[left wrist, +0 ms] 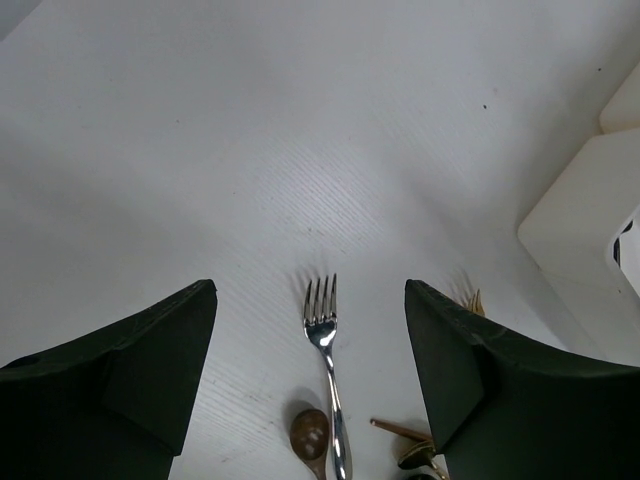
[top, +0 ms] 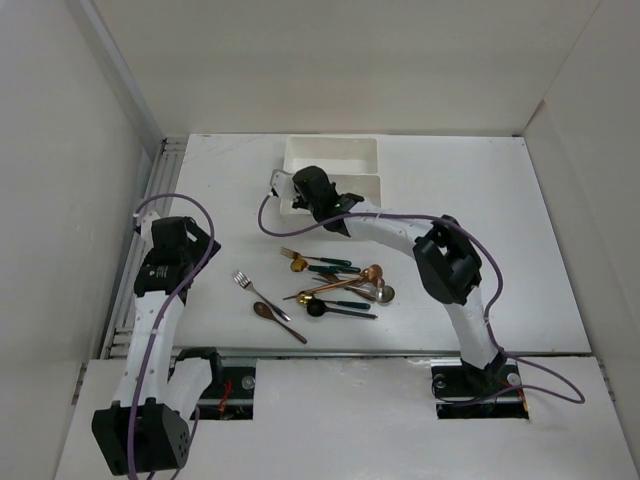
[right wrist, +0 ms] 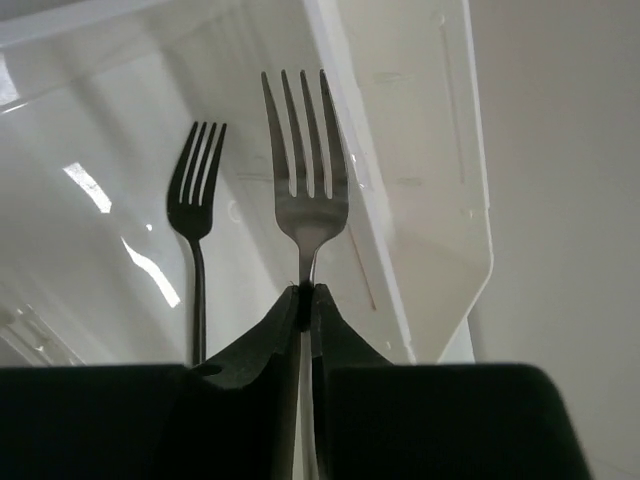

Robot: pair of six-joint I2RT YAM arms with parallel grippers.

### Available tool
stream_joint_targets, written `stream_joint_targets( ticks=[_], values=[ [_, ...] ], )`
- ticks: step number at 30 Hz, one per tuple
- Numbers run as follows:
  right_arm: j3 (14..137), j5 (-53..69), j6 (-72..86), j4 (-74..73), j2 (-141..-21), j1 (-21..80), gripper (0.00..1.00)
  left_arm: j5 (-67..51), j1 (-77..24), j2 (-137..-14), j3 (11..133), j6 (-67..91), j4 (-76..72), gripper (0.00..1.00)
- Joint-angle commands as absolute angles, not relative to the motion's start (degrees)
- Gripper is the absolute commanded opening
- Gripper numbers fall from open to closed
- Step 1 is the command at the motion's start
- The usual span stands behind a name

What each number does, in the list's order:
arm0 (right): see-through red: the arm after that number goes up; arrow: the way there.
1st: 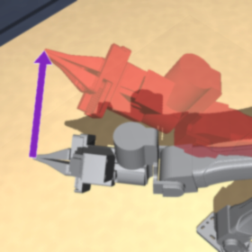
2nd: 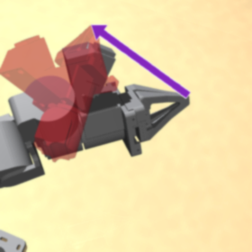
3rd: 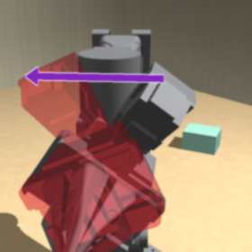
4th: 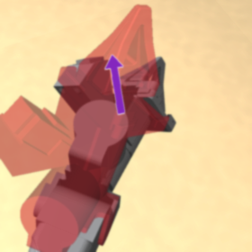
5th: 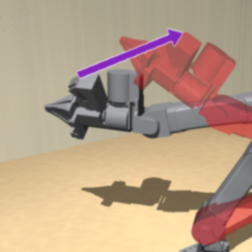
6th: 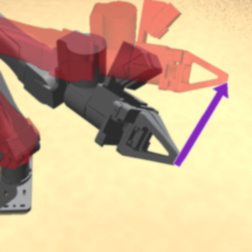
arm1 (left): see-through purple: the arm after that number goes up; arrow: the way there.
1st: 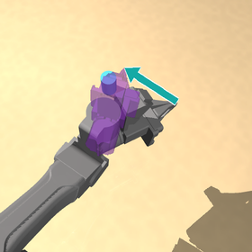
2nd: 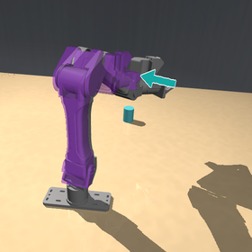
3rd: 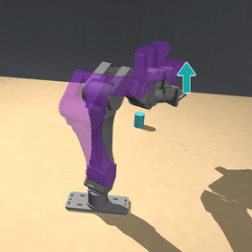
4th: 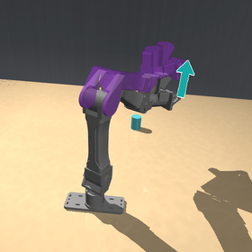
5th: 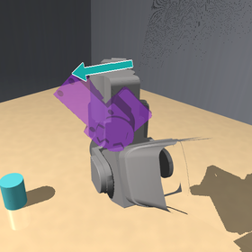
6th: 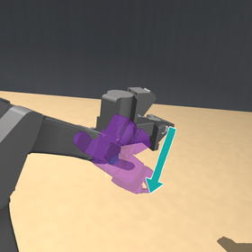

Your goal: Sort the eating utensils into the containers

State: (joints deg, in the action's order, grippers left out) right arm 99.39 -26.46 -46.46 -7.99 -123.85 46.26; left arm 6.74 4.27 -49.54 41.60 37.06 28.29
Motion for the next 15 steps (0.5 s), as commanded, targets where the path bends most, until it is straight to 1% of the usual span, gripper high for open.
stream_joint_targets(
  ticks=[1, 2, 4, 6, 10, 12, 14, 15],
  values=[
    [100.2, -26.5, -49.3, -1.4, -122.9, 47.0, 0.13, 8.0, 5.1, -49.7, 44.1, 36.2, 26.7, 0.73],
    [100.2, -26.5, -48.8, -1.4, -122.9, 47.0, 0.25, 8.0, 5.1, -49.7, 44.6, 36.2, 26.7, 0.73],
    [100.2, -26.5, -48.2, -1.4, -121.5, 47.0, 0.43, 8.0, 5.1, -50.3, 44.6, 36.2, 26.2, 0.73],
    [100.7, -27.2, -46.8, -1.4, -120.7, 47.0, 0.56, 8.0, 5.1, -50.3, 44.6, 36.2, 26.2, 0.73],
    [101.2, -27.8, -44.0, -1.4, -117.8, 47.0, 0.57, 7.5, 5.1, -49.7, 44.1, 36.2, 26.2, 0.73],
    [100.2, -28.5, -40.9, -1.4, -114.4, 47.0, 0.57, 7.5, 5.1, -49.0, 44.1, 36.2, 26.2, 0.73],
    [97.2, -28.5, -38.1, -2.0, -111.2, 47.0, 0.61, 7.5, 5.1, -48.3, 44.1, 36.2, 26.2, 0.73],
    [95.8, -27.4, -35.3, -3.1, -107.6, 47.7, 0.63, 6.9, 5.1, -48.3, 43.6, 36.2, 26.2, 0.73]
  ],
)
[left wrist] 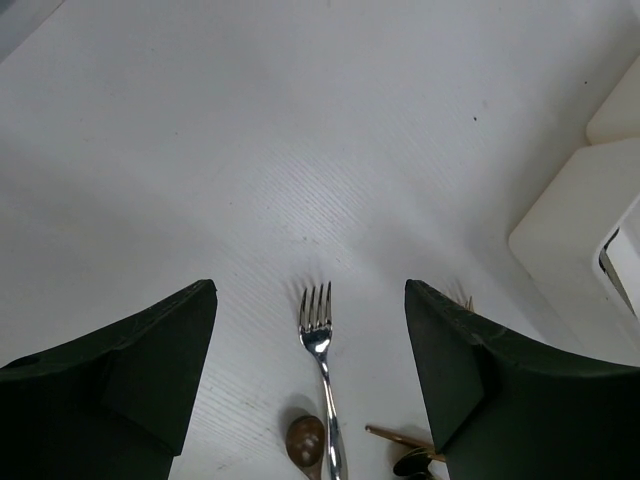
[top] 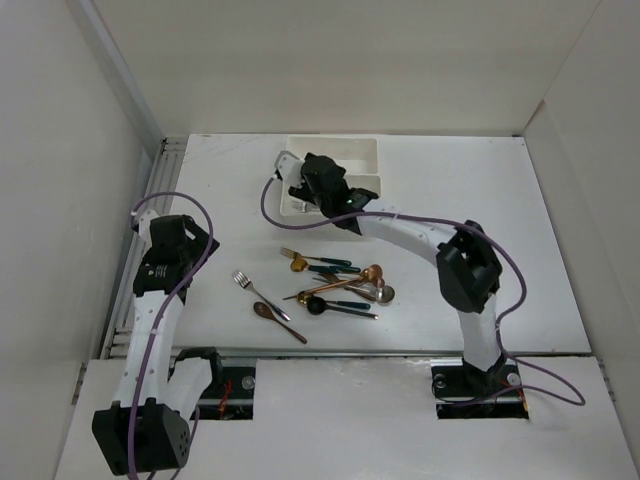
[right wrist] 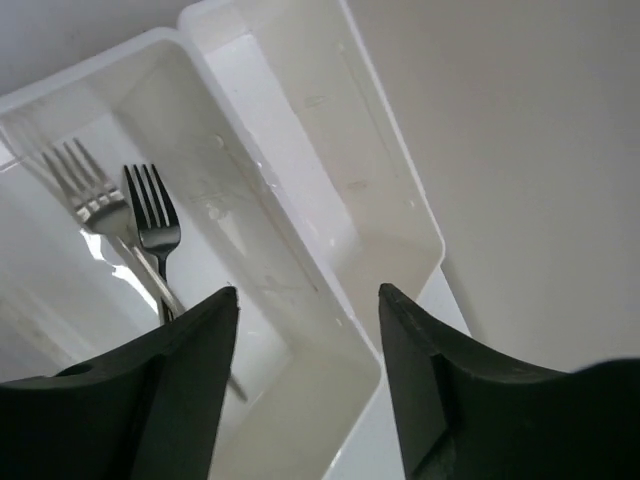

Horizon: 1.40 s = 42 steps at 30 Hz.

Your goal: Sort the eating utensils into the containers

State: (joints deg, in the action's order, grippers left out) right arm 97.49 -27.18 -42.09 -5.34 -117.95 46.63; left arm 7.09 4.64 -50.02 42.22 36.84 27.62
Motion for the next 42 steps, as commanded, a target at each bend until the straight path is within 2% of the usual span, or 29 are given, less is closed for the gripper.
stream_joint_targets(
  ticks=[1, 3, 4, 5, 6, 7, 8, 11, 12, 16, 22, 29, 35, 42],
  values=[
    [94.7, -24.4, -33.9, -4.8, -105.8, 48.2, 0.67, 6.9, 5.1, -47.8, 43.6, 36.2, 25.7, 0.73],
    [93.3, -19.6, -30.2, -13.8, -103.1, 50.4, 0.7, 6.9, 5.1, -47.3, 43.6, 36.2, 25.7, 0.73],
    [93.8, -16.5, -24.5, -17.1, -101.8, 51.2, 0.75, 6.9, 5.1, -46.8, 43.1, 36.2, 25.7, 0.73],
    [94.3, -10.7, -20.6, -19.7, -101.8, 52.1, 0.86, 7.6, 5.1, -46.2, 43.1, 36.2, 25.1, 0.73],
    [95.0, -8.1, -16.6, -21.7, -101.8, 54.0, 0.88, 7.6, 5.1, -46.2, 43.1, 36.7, 25.1, 0.73],
    [95.0, -5.7, -8.9, -23.9, -103.3, 54.8, 0.96, 8.3, 5.1, -46.2, 43.1, 36.7, 24.6, 0.73],
    [95.0, -4.1, -4.7, -23.9, -104.3, 55.6, 0.97, 9.0, 5.1, -45.5, 43.6, 36.7, 24.6, 0.73],
    [96.3, 1.7, 5.9, -23.9, -109.7, 58.1, 0.82, 9.7, 5.1, -44.8, 44.6, 37.3, 24.6, 0.73],
    [96.3, 3.1, 8.0, -23.9, -111.1, 59.1, 0.7, 9.7, 5.1, -44.3, 44.6, 37.3, 24.6, 0.73],
    [98.3, 1.8, 14.2, -20.6, -116.4, 61.5, 0.52, 11.7, 5.1, -42.2, 45.3, 36.7, 26.3, 0.73],
    [99.6, 1.8, 17.2, -17.8, -122.2, 63.3, 0.45, 15.0, 5.1, -38.9, 45.8, 36.8, 29.9, 0.76],
    [102.1, -3.2, 17.8, -19.0, -127.7, 66.7, 0.45, 15.0, 5.1, -37.9, 47.1, 36.8, 30.4, 0.76],
    [110.2, -10.5, 19.7, -28.4, -135.4, 66.7, 0.41, 14.4, 5.1, -37.9, 47.1, 36.8, 30.4, 0.76],
    [110.8, -17.0, 21.4, -32.2, -136.7, 67.8, 0.39, 13.8, 5.1, -37.9, 47.1, 37.4, 30.9, 0.76]
  ],
)
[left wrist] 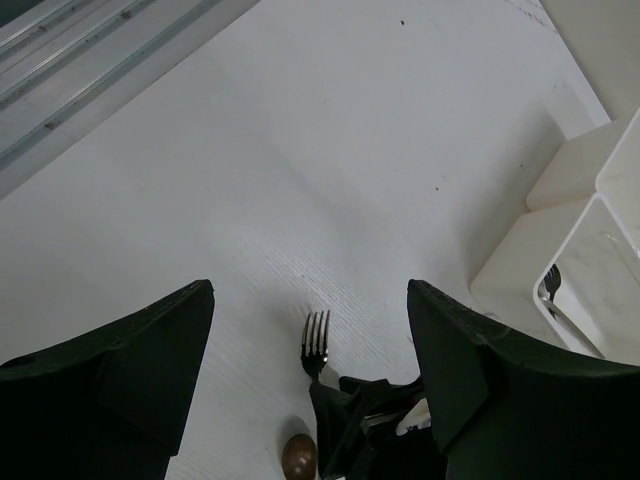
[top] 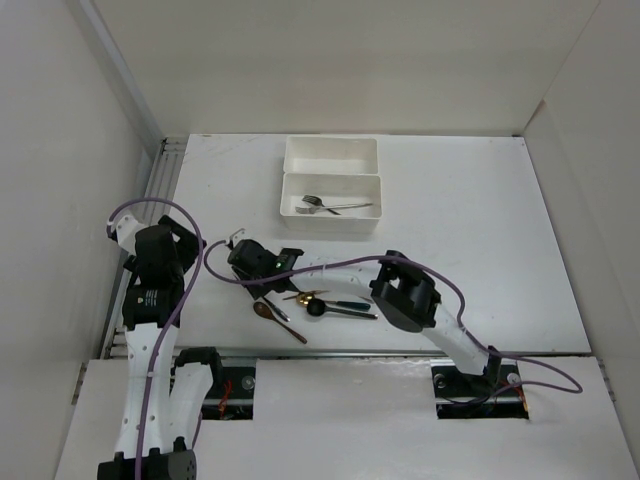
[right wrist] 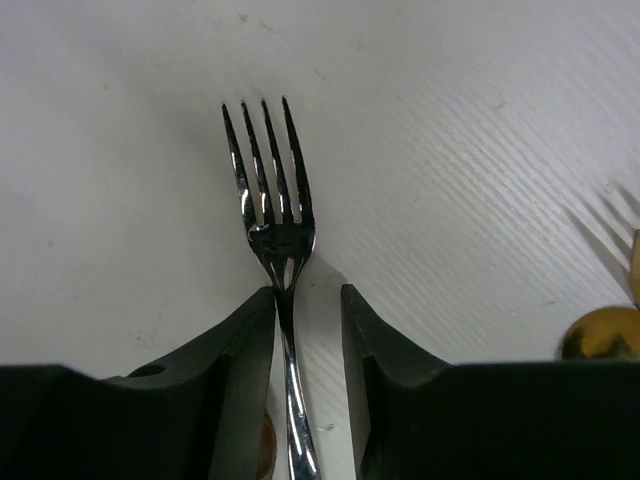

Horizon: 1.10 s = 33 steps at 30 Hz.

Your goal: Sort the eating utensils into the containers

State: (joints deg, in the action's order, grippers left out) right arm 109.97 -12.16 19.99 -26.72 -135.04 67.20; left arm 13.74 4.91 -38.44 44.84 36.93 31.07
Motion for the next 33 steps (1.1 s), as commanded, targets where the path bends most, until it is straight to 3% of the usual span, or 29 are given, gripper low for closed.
stream_joint_targets(
  ticks=[1, 8, 11, 15, 28, 33],
  values=[
    [110.8, -17.5, 21.4, -33.0, -136.7, 67.8, 0.38, 13.8, 5.1, -37.9, 47.1, 37.4, 30.9, 0.76],
    [108.0, -19.2, 18.2, -33.8, -135.1, 70.4, 0.35, 13.8, 5.1, -37.9, 47.1, 37.4, 30.9, 0.76],
    [107.5, -18.6, 17.7, -33.8, -135.1, 70.9, 0.26, 13.8, 5.1, -37.9, 47.1, 37.4, 30.9, 0.76],
    [107.0, -17.7, 17.1, -33.0, -135.1, 70.9, 0.0, 13.8, 5.1, -37.9, 46.6, 37.4, 30.9, 0.76],
    [110.3, -18.6, 6.9, -21.2, -122.7, 67.9, 0.0, 15.5, 5.1, -37.9, 47.1, 36.8, 30.9, 0.76],
    [110.3, -23.8, -4.4, -17.9, -117.3, 65.2, 0.0, 18.0, 5.1, -37.9, 48.2, 35.5, 29.1, 0.77]
  ],
)
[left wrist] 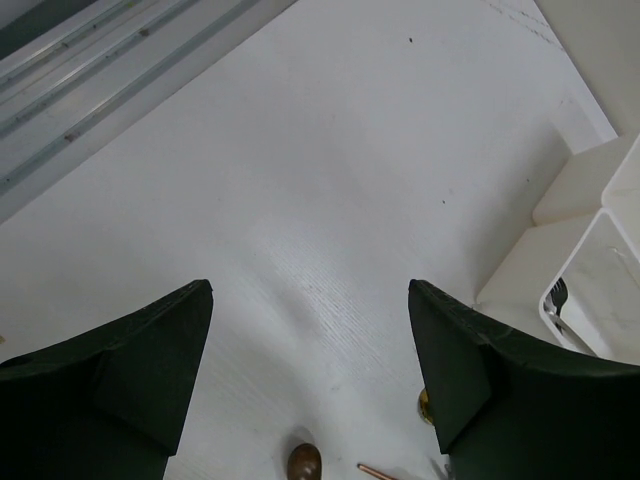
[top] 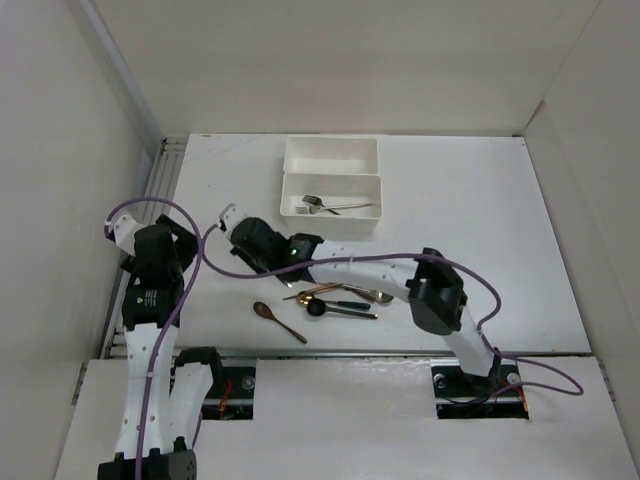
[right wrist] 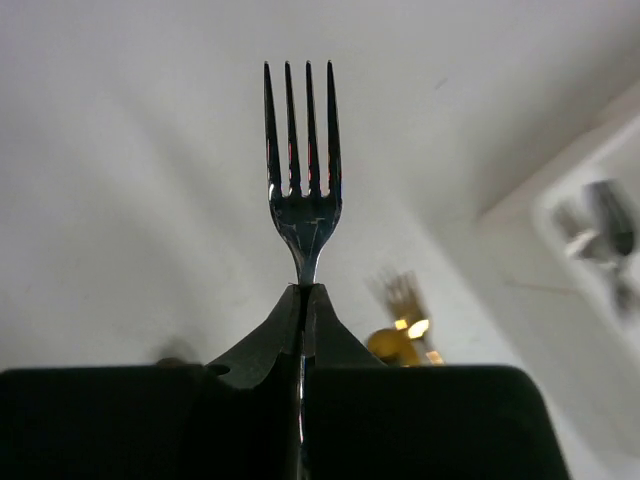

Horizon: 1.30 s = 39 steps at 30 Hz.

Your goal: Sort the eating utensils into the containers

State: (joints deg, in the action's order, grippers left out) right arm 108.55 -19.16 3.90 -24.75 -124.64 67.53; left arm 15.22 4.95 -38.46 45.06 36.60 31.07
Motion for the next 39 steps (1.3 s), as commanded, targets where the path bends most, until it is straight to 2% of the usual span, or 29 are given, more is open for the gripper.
stream_joint_targets(
  ticks=[1, 10, 14, 17, 24, 27, 28, 30, 31, 32, 37, 39],
  values=[
    [110.3, -24.6, -6.0, -17.9, -116.6, 63.9, 0.0, 18.0, 5.1, -37.9, 48.9, 34.6, 29.1, 0.77],
    [106.9, -30.1, -27.4, -8.2, -113.6, 53.3, 0.0, 18.0, 5.1, -41.6, 51.5, 33.0, 25.8, 0.77],
    [102.9, -30.1, -35.9, -2.9, -116.7, 50.0, 0.0, 15.0, 5.1, -43.9, 51.5, 34.9, 25.8, 0.77],
    [99.8, -31.0, -38.7, 1.6, -119.0, 48.5, 0.0, 10.4, 5.1, -45.2, 51.5, 37.1, 25.8, 0.76],
    [99.3, -29.1, -38.1, 2.2, -122.2, 47.2, 0.0, 2.3, 5.1, -47.7, 48.7, 41.7, 25.8, 0.72],
    [98.2, -29.9, -38.1, 2.2, -122.2, 47.2, 0.11, 2.3, 5.1, -47.7, 48.0, 41.7, 25.8, 0.72],
    [98.2, -29.9, -38.1, 2.2, -122.2, 47.2, 0.34, 2.3, 5.1, -47.7, 48.0, 41.7, 25.8, 0.72],
    [96.2, -29.9, -38.1, 2.2, -120.0, 47.2, 0.52, 3.1, 5.1, -47.7, 48.0, 41.7, 25.8, 0.72],
    [95.6, -29.9, -37.6, 2.2, -119.2, 47.2, 0.56, 3.6, 5.1, -47.7, 48.0, 41.1, 25.8, 0.72],
    [95.1, -29.9, -37.6, 2.2, -118.4, 47.2, 0.65, 3.6, 5.1, -47.7, 48.5, 41.1, 25.8, 0.72],
    [93.0, -32.9, -33.1, 2.2, -110.8, 47.2, 0.75, 4.2, 5.1, -47.2, 48.5, 40.6, 25.8, 0.72],
    [92.3, -34.9, -27.5, -0.2, -107.9, 50.1, 0.81, 4.7, 5.1, -46.7, 48.5, 40.6, 26.3, 0.72]
  ],
)
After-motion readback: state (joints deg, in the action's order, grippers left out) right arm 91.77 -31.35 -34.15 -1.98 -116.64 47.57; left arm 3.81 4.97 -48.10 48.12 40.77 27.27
